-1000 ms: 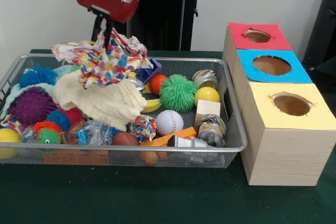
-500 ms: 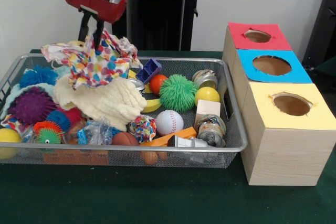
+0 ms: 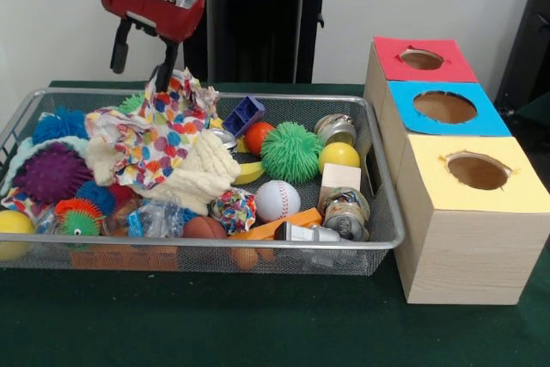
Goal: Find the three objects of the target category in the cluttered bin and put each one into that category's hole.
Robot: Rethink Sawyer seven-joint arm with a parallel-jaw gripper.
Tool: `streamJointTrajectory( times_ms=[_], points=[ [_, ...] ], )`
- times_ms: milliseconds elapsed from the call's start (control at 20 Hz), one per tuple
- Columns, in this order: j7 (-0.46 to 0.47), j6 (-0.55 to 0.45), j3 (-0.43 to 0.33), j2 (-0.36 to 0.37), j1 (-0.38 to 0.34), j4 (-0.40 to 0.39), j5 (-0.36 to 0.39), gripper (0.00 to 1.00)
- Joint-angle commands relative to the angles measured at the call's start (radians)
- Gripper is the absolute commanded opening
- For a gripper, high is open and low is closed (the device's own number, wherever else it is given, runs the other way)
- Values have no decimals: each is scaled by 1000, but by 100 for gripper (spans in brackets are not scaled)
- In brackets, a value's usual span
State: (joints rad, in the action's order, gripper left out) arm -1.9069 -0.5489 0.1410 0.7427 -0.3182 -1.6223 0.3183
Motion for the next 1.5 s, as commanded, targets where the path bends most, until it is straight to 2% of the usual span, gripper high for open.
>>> streamJointTrajectory(
  times_ms=[50, 300, 600, 850, 1300, 1500],
  points=[
    [-19, 49, -101, -41, -12, -48, 16, 100],
    [-30, 49, -117, -38, -18, -68, -11, 100],
    [-31, 21, -131, 1, -19, -89, -32, 100],
    [-37, 1, -198, 63, -42, -169, -112, 100],
    [-66, 72, -276, 56, -59, -250, -200, 100],
    [-82, 76, -279, 61, -51, -263, -220, 100]
  ],
)
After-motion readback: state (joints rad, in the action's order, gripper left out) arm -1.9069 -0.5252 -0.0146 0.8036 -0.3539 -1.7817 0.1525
